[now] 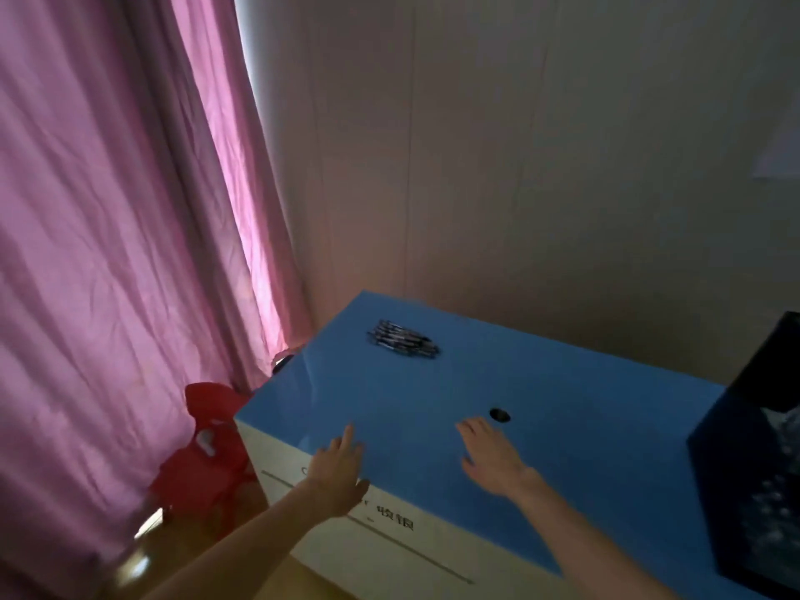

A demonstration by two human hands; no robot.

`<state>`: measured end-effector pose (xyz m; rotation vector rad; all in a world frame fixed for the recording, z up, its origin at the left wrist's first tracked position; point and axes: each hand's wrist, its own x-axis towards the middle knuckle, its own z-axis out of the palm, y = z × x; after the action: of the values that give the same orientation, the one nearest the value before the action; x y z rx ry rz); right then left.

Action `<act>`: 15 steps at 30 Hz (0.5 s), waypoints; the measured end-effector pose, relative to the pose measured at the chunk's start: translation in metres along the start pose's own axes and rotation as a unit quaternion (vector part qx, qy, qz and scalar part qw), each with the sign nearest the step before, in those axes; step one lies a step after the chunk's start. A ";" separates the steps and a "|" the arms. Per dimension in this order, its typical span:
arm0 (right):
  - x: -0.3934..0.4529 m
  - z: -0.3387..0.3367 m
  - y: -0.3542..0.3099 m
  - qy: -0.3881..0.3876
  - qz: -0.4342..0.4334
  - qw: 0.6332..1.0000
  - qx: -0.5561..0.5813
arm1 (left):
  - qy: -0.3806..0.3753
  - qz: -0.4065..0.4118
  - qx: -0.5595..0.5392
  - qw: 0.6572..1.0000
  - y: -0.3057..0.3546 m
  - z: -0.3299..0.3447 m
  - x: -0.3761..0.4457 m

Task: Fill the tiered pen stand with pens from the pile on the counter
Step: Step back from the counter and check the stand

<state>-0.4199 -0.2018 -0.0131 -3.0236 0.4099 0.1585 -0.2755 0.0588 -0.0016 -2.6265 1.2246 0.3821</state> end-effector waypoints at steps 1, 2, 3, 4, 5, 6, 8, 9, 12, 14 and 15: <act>0.022 0.000 -0.012 -0.003 0.005 1.000 0.002 | 0.000 0.002 -0.008 1.000 -0.020 -0.004 0.006; 0.042 0.000 -0.024 -0.006 0.011 1.000 0.004 | 0.001 0.005 -0.013 1.000 -0.038 -0.008 0.015; 0.061 -0.001 -0.036 -0.006 0.017 1.000 0.004 | 0.003 0.004 -0.019 1.000 -0.055 -0.012 0.025; 0.077 -0.003 -0.048 -0.006 0.022 1.000 0.005 | 0.003 0.003 -0.021 1.000 -0.071 -0.017 0.034; 0.092 -0.006 -0.058 -0.007 0.026 1.000 0.005 | 0.000 0.002 -0.020 1.000 -0.084 -0.022 0.044; 0.105 -0.008 -0.066 -0.009 0.028 1.000 0.006 | -0.003 0.002 -0.019 1.000 -0.096 -0.026 0.055; 0.131 -0.013 -0.076 -0.008 0.028 1.000 0.006 | -0.006 0.009 -0.024 1.000 -0.114 -0.034 0.079; 0.144 -0.016 -0.077 -0.004 0.030 1.000 0.009 | -0.005 0.013 -0.032 0.999 -0.121 -0.038 0.092; 0.179 -0.020 -0.070 0.012 0.061 0.997 0.039 | 0.003 0.017 -0.079 0.997 -0.133 -0.047 0.131; 0.201 -0.020 -0.061 0.029 0.089 0.994 0.052 | 0.000 0.018 -0.113 0.993 -0.135 -0.048 0.155; 0.213 -0.019 -0.055 0.038 0.100 0.993 0.054 | -0.005 0.021 -0.124 0.992 -0.136 -0.049 0.167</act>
<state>-0.1991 -0.2059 -0.0142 -2.8845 0.7033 0.0331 -0.0605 0.0099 0.0021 -2.8036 1.3063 0.5901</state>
